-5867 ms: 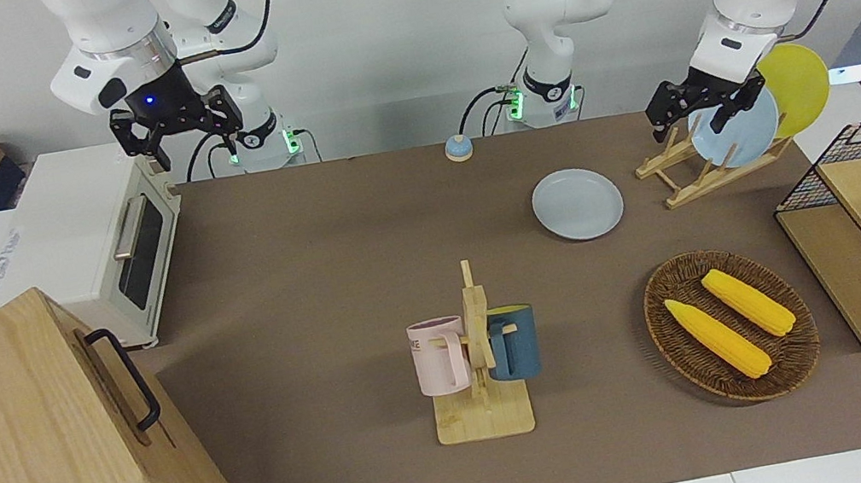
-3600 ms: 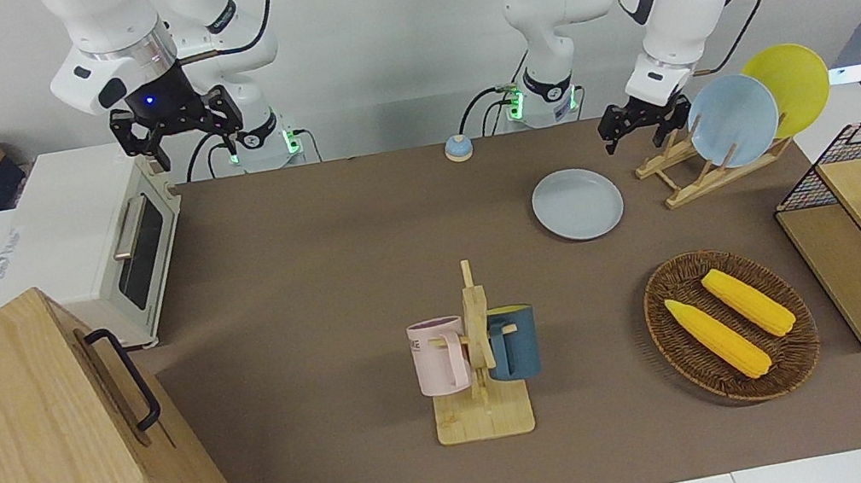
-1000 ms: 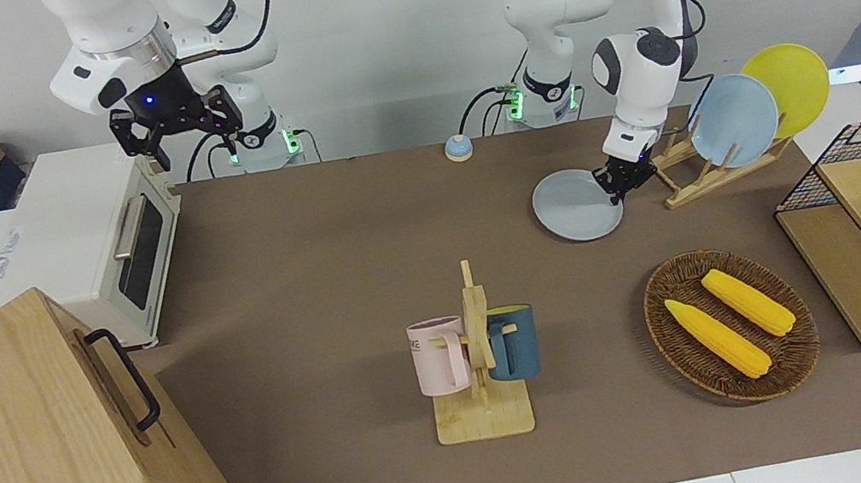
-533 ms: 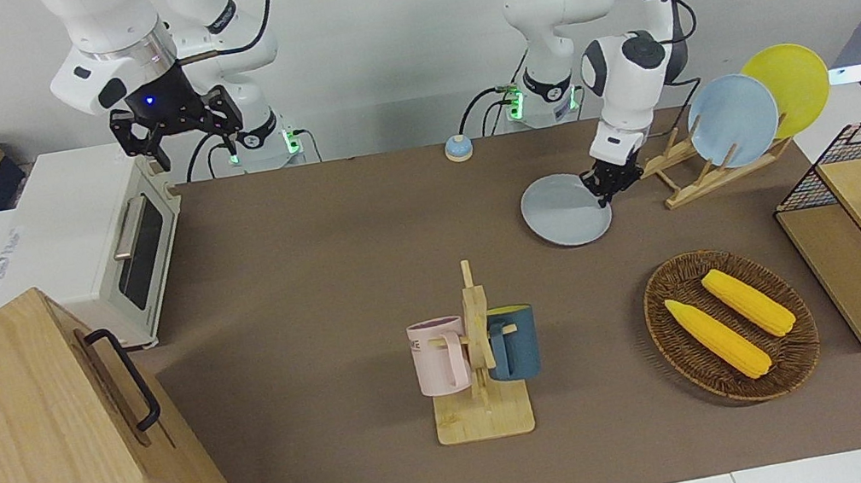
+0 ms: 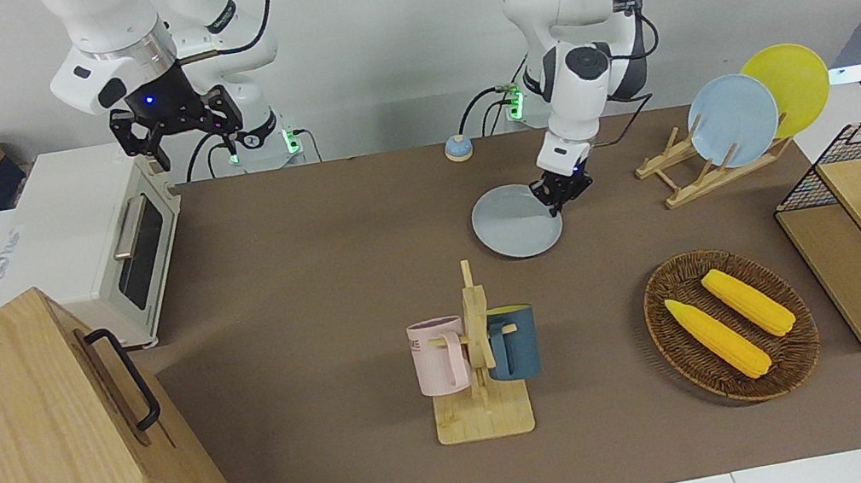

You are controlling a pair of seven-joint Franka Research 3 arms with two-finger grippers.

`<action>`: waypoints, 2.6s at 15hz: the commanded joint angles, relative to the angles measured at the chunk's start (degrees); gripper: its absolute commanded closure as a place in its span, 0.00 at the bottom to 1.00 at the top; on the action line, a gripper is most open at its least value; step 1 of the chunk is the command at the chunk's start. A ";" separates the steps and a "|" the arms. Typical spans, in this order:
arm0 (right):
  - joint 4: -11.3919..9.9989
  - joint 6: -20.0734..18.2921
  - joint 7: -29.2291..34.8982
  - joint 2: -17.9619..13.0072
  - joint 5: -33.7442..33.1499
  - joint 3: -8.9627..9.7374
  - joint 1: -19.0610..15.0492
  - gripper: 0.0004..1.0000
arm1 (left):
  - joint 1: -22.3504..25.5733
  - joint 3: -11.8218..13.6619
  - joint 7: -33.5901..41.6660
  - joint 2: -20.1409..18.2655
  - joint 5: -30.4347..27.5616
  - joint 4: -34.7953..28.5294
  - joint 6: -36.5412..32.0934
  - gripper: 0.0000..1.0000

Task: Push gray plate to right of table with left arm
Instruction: 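Push the gray plate across the table toward the toaster oven with the left arm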

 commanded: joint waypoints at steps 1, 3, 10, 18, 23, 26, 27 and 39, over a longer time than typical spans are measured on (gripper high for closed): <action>-0.03 -0.69 -0.06 -0.43 0.46 0.23 -0.62 0.02 | -7.40 0.26 -8.88 6.45 -0.65 4.97 0.95 1.00; -0.03 -0.69 -0.06 -0.43 0.46 0.23 -0.62 0.02 | -10.22 0.09 -13.28 8.38 -0.65 7.61 0.69 1.00; 0.05 -0.69 -0.14 -0.43 0.46 0.32 -0.62 0.02 | -13.04 -6.23 -26.29 15.41 0.31 15.87 0.16 1.00; -0.03 -0.69 -0.06 -0.43 0.46 0.23 -0.62 0.02 | -19.80 -7.30 -36.14 24.20 2.16 30.98 -7.57 1.00; 0.05 -0.69 -0.06 -0.43 0.46 0.23 -0.62 0.02 | -22.88 -7.30 -39.92 28.68 2.16 37.14 -7.75 1.00; -0.03 -0.69 -0.15 -0.43 0.46 0.23 -0.62 0.02 | -24.81 -7.30 -41.68 30.27 2.16 40.13 -8.10 1.00; -0.03 -0.69 -0.15 -0.43 0.46 0.23 -0.62 0.02 | -25.52 -7.30 -41.86 30.53 1.99 40.23 -8.10 1.00; -0.03 -0.69 -0.15 -0.43 0.46 0.32 -0.62 0.02 | -26.23 -7.12 -42.13 30.27 2.16 42.77 -8.80 0.30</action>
